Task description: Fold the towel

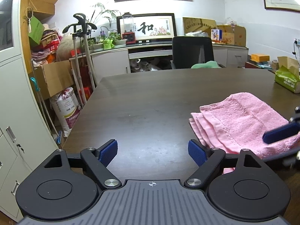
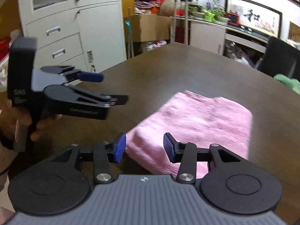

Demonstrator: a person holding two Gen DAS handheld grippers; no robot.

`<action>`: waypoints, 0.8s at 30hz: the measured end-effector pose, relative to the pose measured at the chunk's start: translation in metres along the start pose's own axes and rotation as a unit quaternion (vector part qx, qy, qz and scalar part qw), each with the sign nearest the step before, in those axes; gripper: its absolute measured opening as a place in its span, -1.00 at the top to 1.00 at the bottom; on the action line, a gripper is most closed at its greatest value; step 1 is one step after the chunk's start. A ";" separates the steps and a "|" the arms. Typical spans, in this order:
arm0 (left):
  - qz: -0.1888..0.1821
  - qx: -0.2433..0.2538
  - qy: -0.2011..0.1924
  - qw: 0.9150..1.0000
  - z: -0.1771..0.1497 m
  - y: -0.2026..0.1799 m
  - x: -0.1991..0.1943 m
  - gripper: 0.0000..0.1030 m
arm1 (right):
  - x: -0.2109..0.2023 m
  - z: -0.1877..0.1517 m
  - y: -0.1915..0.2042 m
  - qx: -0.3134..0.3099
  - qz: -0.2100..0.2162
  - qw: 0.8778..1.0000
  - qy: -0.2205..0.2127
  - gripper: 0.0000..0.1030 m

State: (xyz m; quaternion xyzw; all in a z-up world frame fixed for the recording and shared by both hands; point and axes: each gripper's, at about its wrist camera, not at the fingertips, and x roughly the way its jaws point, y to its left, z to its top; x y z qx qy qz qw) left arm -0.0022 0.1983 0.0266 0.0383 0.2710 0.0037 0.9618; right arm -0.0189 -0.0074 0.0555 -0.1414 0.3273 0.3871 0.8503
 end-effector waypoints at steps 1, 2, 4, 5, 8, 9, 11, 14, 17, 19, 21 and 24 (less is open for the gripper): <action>0.001 -0.003 0.001 1.000 0.000 0.001 0.000 -0.63 | 0.004 0.000 0.003 -0.004 -0.010 1.000 0.003 0.19; 0.002 -0.005 0.002 1.000 0.001 0.001 0.001 -0.63 | 0.010 0.001 0.006 -0.004 -0.027 1.000 0.010 0.25; 0.003 -0.011 0.001 1.000 0.001 0.003 0.000 -0.64 | 0.016 0.001 0.006 0.000 -0.041 0.999 0.016 0.48; 0.003 -0.012 0.000 1.000 0.001 0.004 -0.001 -0.67 | 0.016 0.000 0.005 0.007 -0.044 0.999 0.015 0.64; 0.001 -0.015 -0.006 1.000 0.002 0.005 -0.004 -0.79 | 0.017 -0.002 0.000 0.027 -0.052 0.998 0.009 0.82; 0.002 -0.015 -0.009 1.000 0.002 0.004 -0.005 -0.79 | 0.016 -0.002 -0.001 0.030 -0.055 0.998 0.005 0.85; 0.006 -0.018 -0.011 1.000 0.002 0.005 -0.006 -0.79 | 0.011 -0.002 0.000 0.030 -0.059 0.998 -0.009 0.88; 0.011 -0.026 -0.010 1.000 0.003 0.008 -0.006 -0.80 | 0.000 0.001 0.009 0.016 -0.062 0.997 -0.039 0.88; 0.014 -0.034 -0.006 0.999 0.005 0.009 -0.004 -0.80 | 0.001 0.002 0.020 -0.021 -0.054 0.997 -0.054 0.88; 0.017 -0.034 -0.001 0.999 0.005 0.008 -0.002 -0.80 | 0.018 -0.001 0.021 -0.032 -0.049 0.998 -0.028 0.88; 0.019 -0.035 0.003 0.999 0.005 0.007 -0.001 -0.80 | 0.032 -0.004 0.017 -0.031 -0.041 0.999 -0.010 0.88; 0.020 -0.034 0.005 0.999 0.005 0.007 -0.001 -0.80 | 0.037 -0.004 0.007 -0.012 -0.020 1.000 -0.006 0.78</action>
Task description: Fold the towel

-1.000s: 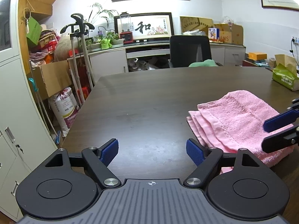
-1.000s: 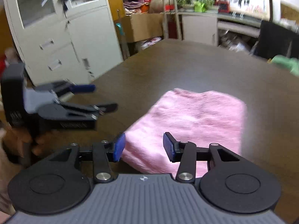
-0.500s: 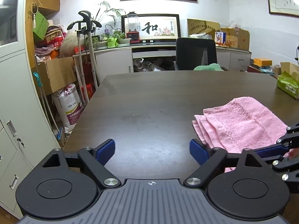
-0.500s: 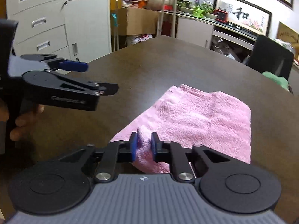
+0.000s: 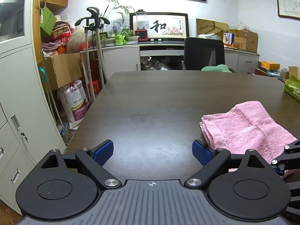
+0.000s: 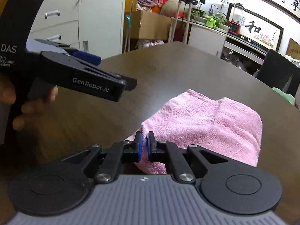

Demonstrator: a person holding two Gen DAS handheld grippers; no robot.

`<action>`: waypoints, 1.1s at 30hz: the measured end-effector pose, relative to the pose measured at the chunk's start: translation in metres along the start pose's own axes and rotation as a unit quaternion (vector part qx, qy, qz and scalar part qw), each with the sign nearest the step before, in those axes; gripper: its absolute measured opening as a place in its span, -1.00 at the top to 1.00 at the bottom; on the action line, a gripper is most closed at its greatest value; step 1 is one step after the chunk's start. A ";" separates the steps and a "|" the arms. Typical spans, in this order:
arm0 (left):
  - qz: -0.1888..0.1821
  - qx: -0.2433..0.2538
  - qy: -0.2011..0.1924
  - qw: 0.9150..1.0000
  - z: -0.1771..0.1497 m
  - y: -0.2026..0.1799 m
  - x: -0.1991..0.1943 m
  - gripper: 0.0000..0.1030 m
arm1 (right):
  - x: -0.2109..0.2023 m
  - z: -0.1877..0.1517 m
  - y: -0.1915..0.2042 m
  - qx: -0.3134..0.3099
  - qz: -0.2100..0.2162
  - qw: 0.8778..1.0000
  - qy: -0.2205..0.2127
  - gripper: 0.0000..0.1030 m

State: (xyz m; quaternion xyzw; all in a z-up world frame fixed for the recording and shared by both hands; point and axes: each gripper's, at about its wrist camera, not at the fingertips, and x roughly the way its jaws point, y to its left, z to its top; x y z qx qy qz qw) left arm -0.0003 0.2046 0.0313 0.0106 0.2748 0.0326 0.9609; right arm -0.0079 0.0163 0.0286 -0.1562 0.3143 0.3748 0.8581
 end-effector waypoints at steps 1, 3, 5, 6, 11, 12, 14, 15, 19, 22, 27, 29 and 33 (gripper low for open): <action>-0.001 0.000 0.000 1.000 0.000 0.000 0.000 -0.80 | -0.001 0.002 -0.006 0.014 0.017 1.000 0.007 0.72; -0.001 0.002 -0.002 1.000 -0.001 -0.002 -0.001 -0.80 | -0.004 0.004 -0.013 0.026 0.028 0.999 0.009 0.61; 0.001 0.005 -0.005 1.000 -0.001 -0.003 -0.001 -0.80 | -0.013 0.006 -0.021 0.039 0.043 0.998 0.001 0.44; 0.002 0.006 -0.008 1.000 -0.002 -0.004 -0.002 -0.80 | -0.026 0.007 -0.031 0.059 0.053 0.997 -0.019 0.38; -0.001 0.016 -0.043 0.999 -0.001 -0.012 -0.008 -0.80 | -0.079 0.008 -0.081 0.144 0.063 0.983 -0.095 0.01; -0.021 0.011 -0.046 0.999 0.001 -0.015 -0.010 -0.80 | -0.083 0.009 -0.096 0.165 0.060 0.979 -0.103 0.01; -0.059 0.019 -0.048 0.997 0.004 -0.027 -0.012 -0.80 | -0.085 0.011 -0.124 0.209 0.064 0.970 -0.109 -0.01; -0.063 0.025 -0.048 0.997 0.004 -0.031 -0.012 -0.80 | -0.082 0.012 -0.136 0.231 0.073 0.964 -0.106 -0.01; -0.080 0.079 -0.031 0.993 -0.001 -0.058 -0.003 -0.80 | -0.038 0.008 -0.173 0.310 0.107 0.943 -0.060 -0.01; -0.064 0.104 -0.001 0.992 -0.008 -0.068 0.011 -0.77 | -0.008 0.003 -0.183 0.321 0.077 0.943 -0.033 0.03; -0.054 0.104 0.012 0.993 -0.014 -0.067 0.020 -0.81 | 0.007 -0.015 -0.204 0.338 0.029 0.941 -0.013 0.27; -0.051 0.102 0.015 0.993 -0.014 -0.068 0.022 -0.83 | -0.001 -0.018 -0.205 0.342 0.032 0.939 -0.018 0.18; -0.048 0.106 0.013 0.993 -0.014 -0.069 0.019 -0.83 | -0.035 -0.017 -0.183 0.298 0.045 0.952 -0.046 0.15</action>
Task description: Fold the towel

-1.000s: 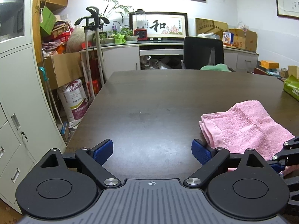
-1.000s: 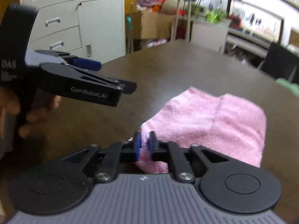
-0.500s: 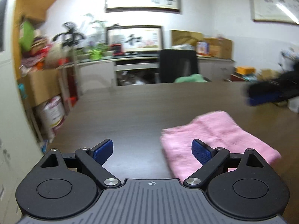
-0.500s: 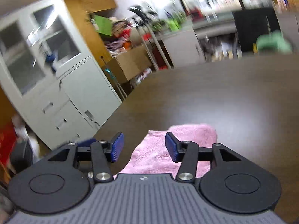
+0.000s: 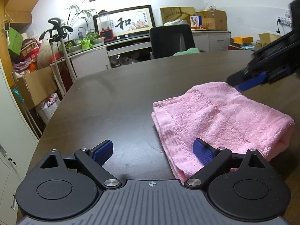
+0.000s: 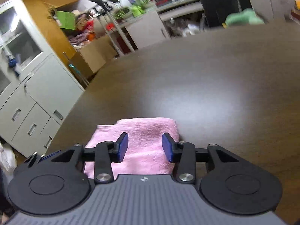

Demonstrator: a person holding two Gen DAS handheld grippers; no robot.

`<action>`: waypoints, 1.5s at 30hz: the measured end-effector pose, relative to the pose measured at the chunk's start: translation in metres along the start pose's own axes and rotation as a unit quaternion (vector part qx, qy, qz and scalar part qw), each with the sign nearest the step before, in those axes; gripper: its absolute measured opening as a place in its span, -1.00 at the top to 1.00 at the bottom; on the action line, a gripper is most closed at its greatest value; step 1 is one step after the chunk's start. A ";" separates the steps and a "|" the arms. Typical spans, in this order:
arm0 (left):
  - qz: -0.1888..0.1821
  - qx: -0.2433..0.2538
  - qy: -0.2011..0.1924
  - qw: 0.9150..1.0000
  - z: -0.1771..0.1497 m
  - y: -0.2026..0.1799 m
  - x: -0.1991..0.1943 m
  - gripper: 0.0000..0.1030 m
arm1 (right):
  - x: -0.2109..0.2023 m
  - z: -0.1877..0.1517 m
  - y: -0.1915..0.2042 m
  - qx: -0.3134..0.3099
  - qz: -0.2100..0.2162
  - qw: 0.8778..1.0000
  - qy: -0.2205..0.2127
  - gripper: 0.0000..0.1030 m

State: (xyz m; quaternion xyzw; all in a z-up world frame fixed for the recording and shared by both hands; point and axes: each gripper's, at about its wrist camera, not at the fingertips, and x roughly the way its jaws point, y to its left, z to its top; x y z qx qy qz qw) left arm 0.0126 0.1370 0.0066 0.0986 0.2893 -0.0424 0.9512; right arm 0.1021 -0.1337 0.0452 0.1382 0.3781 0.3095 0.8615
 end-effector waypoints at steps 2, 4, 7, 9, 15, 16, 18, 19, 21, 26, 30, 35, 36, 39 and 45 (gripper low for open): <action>0.001 -0.001 0.001 1.000 0.001 0.000 0.000 -0.83 | -0.012 -0.016 0.021 -0.048 0.038 0.998 0.017 0.14; 0.002 -0.001 0.001 1.000 0.001 0.000 -0.001 -0.84 | -0.014 -0.028 0.027 -0.067 0.054 0.995 0.043 0.16; 0.000 -0.006 0.002 1.000 0.001 0.002 0.000 -0.87 | -0.010 -0.046 0.019 -0.059 0.043 0.993 0.094 0.24; -0.005 -0.011 0.005 1.000 0.002 0.004 0.001 -0.90 | -0.013 -0.054 0.007 -0.050 0.029 0.993 0.099 0.43; -0.002 -0.011 0.007 1.000 0.004 0.002 0.001 -0.91 | -0.035 -0.050 0.012 -0.057 0.037 0.996 0.063 0.25; -0.002 -0.012 0.007 1.000 0.004 0.002 0.001 -0.91 | -0.036 -0.041 0.021 -0.070 0.027 0.996 0.049 0.15; 0.000 -0.013 0.008 1.000 0.004 0.001 0.001 -0.91 | -0.033 -0.026 0.030 -0.081 0.029 0.996 0.033 -0.02; 0.000 -0.014 0.008 1.000 0.005 0.000 0.001 -0.91 | -0.024 -0.014 0.035 -0.079 0.028 0.996 0.027 -0.03; -0.002 -0.019 0.010 1.000 0.005 0.001 0.001 -0.92 | -0.005 0.002 0.041 -0.079 0.020 0.996 0.027 -0.03; -0.007 -0.037 0.018 0.999 0.005 0.007 0.003 -0.99 | 0.057 0.008 0.042 -0.089 -0.062 0.991 0.079 0.04; -0.003 -0.032 0.016 0.999 0.005 0.005 0.002 -0.99 | 0.055 0.004 0.045 -0.108 -0.078 0.988 0.074 0.03; 0.007 -0.026 0.006 1.000 0.003 0.003 -0.002 -0.99 | 0.025 -0.010 0.072 -0.138 -0.057 0.987 0.054 -0.05; 0.012 -0.025 0.005 1.000 0.003 0.003 -0.003 -0.99 | 0.020 -0.017 0.080 -0.149 -0.050 0.986 0.058 -0.05; 0.017 -0.023 0.008 1.000 0.003 0.001 -0.001 -0.99 | 0.013 -0.046 0.098 -0.197 -0.057 0.976 0.080 -0.09; 0.027 -0.016 0.014 0.999 0.008 -0.008 0.006 -1.00 | 0.026 -0.055 0.098 -0.218 -0.079 0.967 0.105 -0.14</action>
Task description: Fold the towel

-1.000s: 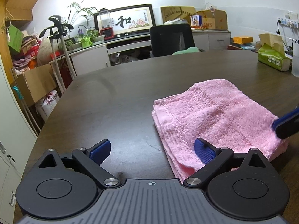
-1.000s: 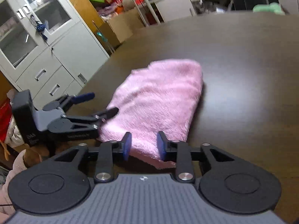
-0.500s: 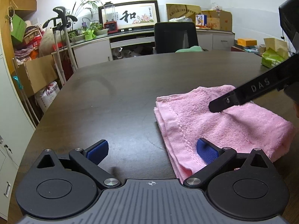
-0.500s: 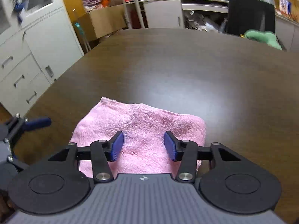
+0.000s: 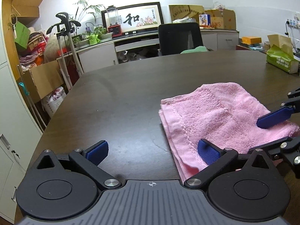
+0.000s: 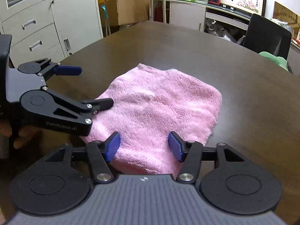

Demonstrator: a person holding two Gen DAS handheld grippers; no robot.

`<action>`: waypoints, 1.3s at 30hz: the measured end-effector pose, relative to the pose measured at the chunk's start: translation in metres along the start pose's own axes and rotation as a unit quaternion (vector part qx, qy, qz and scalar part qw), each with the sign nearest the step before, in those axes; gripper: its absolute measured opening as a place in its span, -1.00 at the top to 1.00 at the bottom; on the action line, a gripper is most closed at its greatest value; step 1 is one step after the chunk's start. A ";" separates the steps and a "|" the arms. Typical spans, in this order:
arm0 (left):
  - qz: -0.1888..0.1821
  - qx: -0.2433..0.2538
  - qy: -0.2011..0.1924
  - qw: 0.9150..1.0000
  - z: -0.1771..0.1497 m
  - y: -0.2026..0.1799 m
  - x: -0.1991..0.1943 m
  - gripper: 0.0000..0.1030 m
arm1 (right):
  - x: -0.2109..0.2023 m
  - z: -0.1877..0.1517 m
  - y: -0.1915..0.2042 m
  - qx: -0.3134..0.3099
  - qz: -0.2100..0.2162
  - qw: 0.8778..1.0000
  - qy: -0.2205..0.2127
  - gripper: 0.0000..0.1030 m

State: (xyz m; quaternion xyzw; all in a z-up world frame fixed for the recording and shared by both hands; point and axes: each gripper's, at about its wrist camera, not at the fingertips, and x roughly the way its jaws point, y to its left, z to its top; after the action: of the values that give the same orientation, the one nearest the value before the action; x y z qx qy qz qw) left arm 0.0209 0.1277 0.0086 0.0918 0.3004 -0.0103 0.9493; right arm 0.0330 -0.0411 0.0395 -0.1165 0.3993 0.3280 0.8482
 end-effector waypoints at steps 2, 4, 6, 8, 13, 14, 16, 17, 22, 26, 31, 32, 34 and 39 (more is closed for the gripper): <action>0.005 0.009 0.000 1.000 0.004 -0.007 0.004 -1.00 | 0.000 0.000 -0.004 -0.003 -0.005 1.000 0.003 -0.14; 0.011 0.019 0.000 1.000 0.010 -0.016 0.009 -1.00 | 0.001 0.002 -0.011 0.003 -0.011 1.000 0.005 -0.14; 0.015 0.029 0.002 0.999 0.021 -0.030 0.020 -1.00 | 0.002 0.005 -0.025 0.013 -0.026 1.000 0.006 -0.14; 0.017 0.027 0.003 0.999 0.031 -0.044 0.033 -1.00 | 0.003 0.006 -0.036 0.021 -0.035 0.999 0.005 -0.14; 0.011 -0.002 0.008 1.000 0.052 -0.065 0.060 -1.00 | 0.007 0.011 -0.078 0.058 -0.066 0.996 -0.001 -0.14; 0.009 -0.009 0.009 1.000 0.056 -0.070 0.066 -1.00 | 0.009 0.012 -0.084 0.062 -0.069 0.996 -0.002 -0.14; 0.008 -0.014 0.010 1.000 0.061 -0.071 0.073 -1.00 | 0.012 0.015 -0.097 0.069 -0.081 0.994 -0.005 -0.14; 0.008 -0.017 0.010 1.000 0.063 -0.072 0.077 -1.00 | 0.013 0.015 -0.100 0.072 -0.082 0.994 -0.007 -0.15; 0.023 -0.026 -0.005 0.999 0.065 -0.066 0.073 -0.92 | -0.009 0.013 -0.117 0.109 -0.051 0.991 -0.062 -0.23; 0.050 -0.039 -0.015 0.998 0.066 -0.049 0.058 -0.92 | -0.024 0.025 -0.130 0.121 -0.051 0.986 -0.105 -0.24; 0.039 -0.073 -0.011 0.997 0.066 -0.030 0.044 -0.92 | 0.006 0.054 -0.158 0.181 0.015 0.978 -0.103 -0.24; 0.038 -0.078 -0.012 0.996 0.066 -0.026 0.041 -0.93 | 0.014 0.057 -0.162 0.191 0.029 0.976 -0.099 -0.24; 0.038 -0.082 -0.017 0.996 0.059 -0.019 0.031 -0.94 | 0.036 0.063 -0.172 0.219 0.053 0.971 -0.085 -0.24; 0.031 -0.071 -0.019 0.997 0.047 -0.015 0.022 -0.95 | 0.054 0.062 -0.181 0.232 0.046 0.969 -0.069 -0.23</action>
State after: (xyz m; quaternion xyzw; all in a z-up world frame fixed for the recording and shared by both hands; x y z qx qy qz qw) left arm 0.0645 0.1051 0.0316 0.0326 0.2795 0.0385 0.9588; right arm 0.2128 -0.1247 0.0278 0.1243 0.4099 0.2722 0.8616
